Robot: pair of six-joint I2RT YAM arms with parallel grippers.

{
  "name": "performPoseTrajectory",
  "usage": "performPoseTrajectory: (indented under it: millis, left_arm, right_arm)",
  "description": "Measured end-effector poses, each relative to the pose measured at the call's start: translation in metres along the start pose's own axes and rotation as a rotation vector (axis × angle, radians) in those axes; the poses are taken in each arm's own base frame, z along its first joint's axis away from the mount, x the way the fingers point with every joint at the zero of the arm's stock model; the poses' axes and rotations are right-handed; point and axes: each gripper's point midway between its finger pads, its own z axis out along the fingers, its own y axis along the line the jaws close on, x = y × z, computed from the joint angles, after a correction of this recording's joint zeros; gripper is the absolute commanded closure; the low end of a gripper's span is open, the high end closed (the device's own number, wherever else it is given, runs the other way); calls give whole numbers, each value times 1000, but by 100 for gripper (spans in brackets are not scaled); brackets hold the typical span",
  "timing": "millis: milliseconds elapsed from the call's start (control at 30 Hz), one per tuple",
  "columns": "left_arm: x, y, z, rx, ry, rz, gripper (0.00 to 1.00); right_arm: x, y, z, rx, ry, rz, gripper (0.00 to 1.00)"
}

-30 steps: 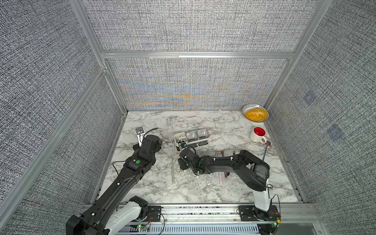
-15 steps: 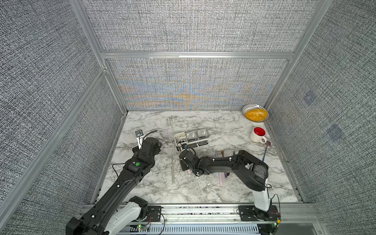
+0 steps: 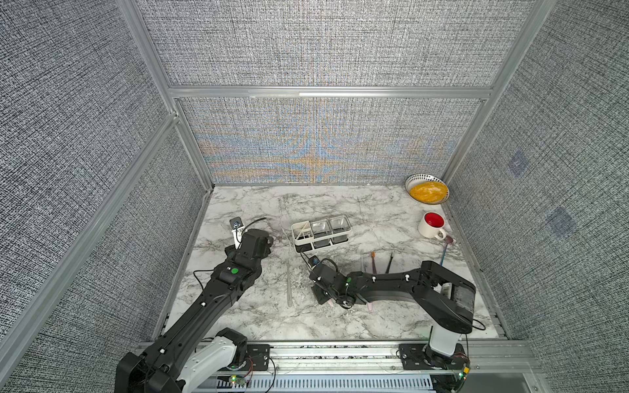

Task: Place the toothbrush into the toothbrush holder
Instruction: Pick up the toothbrush from the center of the board.

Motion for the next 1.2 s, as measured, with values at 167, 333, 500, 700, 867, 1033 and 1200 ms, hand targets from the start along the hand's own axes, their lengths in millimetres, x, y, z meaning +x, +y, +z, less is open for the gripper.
performPoseTrajectory:
  millis: [167, 333, 500, 700, 867, 1033, 1200]
  left_arm:
    - [1, -1, 2, 1, 6, 0, 18]
    - [1, -1, 2, 1, 5, 0, 18]
    - [0, -1, 1, 3, 2, -3, 18]
    - [0, -1, 0, 4, -2, -5, 18]
    - [1, -1, 1, 1, 4, -1, 18]
    - [1, -1, 2, 1, 5, 0, 18]
    - [1, -2, 3, -1, 7, 2, 18]
  right_arm:
    - [-6, 4, 8, 18, -18, -36, 42]
    - [-19, 10, 16, 45, -28, -59, 35]
    - [-24, 14, 19, 56, -19, -73, 36]
    - [-21, 15, 20, 55, -22, -76, 46]
    - [-18, 13, 20, 57, -32, -73, 47]
    - [-12, 5, 13, 63, -31, -81, 48]
    - [-10, 9, 12, 36, -14, -117, 64]
